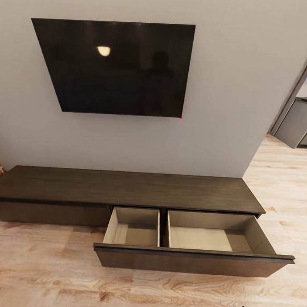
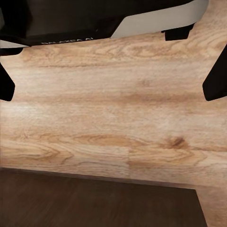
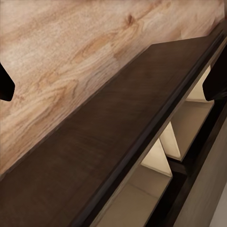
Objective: Place each of the two pumpkins and all three candles from the living room inside a cabinet in the living room (use any cabinet), then make sure every cabinet is closed, and position the cauldron so it is next to a table in the living room.
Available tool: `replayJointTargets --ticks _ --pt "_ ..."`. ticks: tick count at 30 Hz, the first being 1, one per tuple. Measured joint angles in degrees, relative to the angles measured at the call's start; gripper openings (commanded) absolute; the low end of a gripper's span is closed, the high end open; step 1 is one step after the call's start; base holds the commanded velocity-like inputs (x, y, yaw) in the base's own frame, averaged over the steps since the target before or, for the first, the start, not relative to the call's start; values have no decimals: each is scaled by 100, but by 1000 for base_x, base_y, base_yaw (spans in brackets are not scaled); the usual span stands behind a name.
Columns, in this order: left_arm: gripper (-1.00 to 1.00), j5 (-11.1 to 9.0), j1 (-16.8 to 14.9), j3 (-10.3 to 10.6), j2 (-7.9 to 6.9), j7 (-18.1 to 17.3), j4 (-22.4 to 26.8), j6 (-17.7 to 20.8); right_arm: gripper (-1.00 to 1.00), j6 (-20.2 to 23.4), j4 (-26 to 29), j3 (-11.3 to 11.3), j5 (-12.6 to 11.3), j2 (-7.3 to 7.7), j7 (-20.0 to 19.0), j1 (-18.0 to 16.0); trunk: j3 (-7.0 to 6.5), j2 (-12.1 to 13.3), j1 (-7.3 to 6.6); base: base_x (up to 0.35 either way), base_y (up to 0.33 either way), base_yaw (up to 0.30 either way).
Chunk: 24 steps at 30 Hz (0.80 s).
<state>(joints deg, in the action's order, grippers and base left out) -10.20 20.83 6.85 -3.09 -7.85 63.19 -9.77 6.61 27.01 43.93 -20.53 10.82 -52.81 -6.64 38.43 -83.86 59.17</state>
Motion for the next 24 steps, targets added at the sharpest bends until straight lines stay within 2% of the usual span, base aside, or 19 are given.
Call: replayJointTargets --ticks 24 --pt "100 8 0 -8 2 3 -17 0 100 -8 0 -10 21 -105 -10 0 0 0 1 -5 0 0"
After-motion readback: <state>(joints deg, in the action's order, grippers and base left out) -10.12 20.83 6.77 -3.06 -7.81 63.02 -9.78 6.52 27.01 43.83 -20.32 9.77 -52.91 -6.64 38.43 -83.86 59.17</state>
